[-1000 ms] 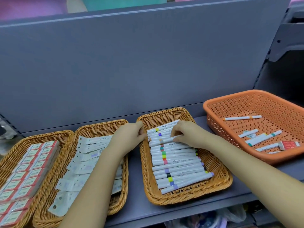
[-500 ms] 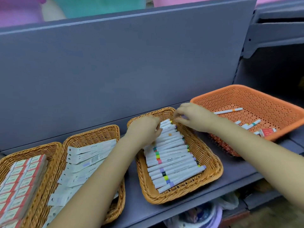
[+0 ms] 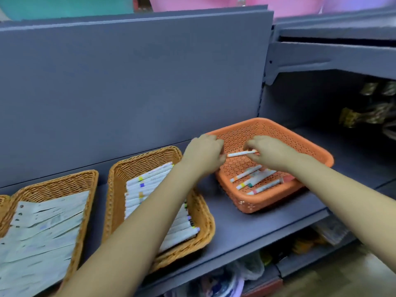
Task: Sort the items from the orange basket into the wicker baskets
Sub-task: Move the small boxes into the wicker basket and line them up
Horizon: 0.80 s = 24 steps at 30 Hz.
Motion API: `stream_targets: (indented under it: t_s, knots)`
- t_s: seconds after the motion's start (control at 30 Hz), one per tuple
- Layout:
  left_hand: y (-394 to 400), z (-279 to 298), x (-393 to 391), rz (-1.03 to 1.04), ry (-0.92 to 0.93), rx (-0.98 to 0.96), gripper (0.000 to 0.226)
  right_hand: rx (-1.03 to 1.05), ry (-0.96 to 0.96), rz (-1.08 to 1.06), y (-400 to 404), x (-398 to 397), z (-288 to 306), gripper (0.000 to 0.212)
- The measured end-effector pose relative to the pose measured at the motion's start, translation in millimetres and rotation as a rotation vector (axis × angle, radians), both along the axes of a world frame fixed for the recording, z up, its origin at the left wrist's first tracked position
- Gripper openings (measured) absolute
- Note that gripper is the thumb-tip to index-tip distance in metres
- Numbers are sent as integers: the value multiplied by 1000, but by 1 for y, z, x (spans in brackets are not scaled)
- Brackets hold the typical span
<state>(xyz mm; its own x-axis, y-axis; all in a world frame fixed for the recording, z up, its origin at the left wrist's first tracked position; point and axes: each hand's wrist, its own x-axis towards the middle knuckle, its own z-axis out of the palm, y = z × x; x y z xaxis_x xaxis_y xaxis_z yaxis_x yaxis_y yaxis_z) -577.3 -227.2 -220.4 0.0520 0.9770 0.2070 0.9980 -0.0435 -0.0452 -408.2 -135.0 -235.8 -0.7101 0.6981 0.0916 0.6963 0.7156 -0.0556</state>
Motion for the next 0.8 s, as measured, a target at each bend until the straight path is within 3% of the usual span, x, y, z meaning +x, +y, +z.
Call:
stream_targets:
  t_s: [0.37,0.63,0.8]
  knots:
    - [38,-23,48,39,-24,-227,32,-197,-243,118,46,61,-4,30]
    - [45,-26,37,204,143,-400,35,-432,-412,155,46,65,-2,28]
    - [53,-33,34,235,189,-521,33,-424,-491,188,51,59,-9,20]
